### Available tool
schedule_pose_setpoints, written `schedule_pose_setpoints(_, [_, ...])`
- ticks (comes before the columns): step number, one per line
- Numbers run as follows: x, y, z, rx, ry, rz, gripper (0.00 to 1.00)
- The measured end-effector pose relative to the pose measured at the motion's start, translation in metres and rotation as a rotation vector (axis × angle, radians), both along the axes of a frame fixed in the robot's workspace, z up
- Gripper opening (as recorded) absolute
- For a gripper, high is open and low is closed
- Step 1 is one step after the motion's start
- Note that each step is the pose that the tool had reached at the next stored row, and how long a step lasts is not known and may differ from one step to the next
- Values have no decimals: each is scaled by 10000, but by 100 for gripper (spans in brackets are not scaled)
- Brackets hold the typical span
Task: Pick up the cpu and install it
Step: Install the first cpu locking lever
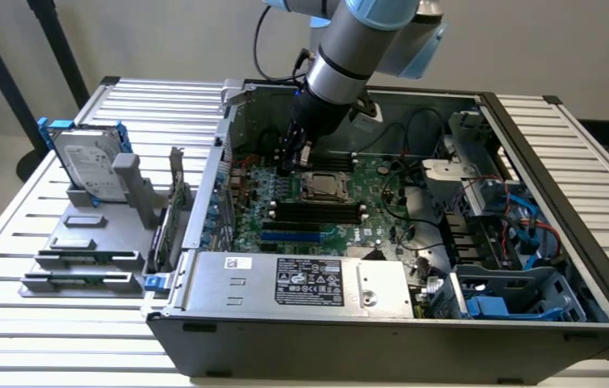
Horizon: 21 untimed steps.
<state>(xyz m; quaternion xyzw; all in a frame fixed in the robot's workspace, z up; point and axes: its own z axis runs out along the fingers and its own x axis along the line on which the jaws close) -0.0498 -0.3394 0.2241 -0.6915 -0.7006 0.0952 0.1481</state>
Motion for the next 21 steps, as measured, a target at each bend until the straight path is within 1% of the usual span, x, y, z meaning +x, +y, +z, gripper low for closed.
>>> schedule_pose_setpoints(4, [-3,-1,0,0,0,0,11])
schedule_pose_setpoints(6, [-35,-3,2,32,1,-32,11])
schedule_pose_setpoints(8, [-58,-5,9,109,2,-94,11])
schedule_pose_setpoints(10, [-72,-6,17,204,5,-211,11])
schedule_pose_setpoints(11, [-76,-6,19,242,6,-286,11])
schedule_pose_setpoints(12, [-80,-6,20,268,6,-375,11])
schedule_pose_setpoints(14, [-83,-6,21,285,7,-587,11])
schedule_pose_setpoints(21, [-87,-6,21,293,3,-1492,11])
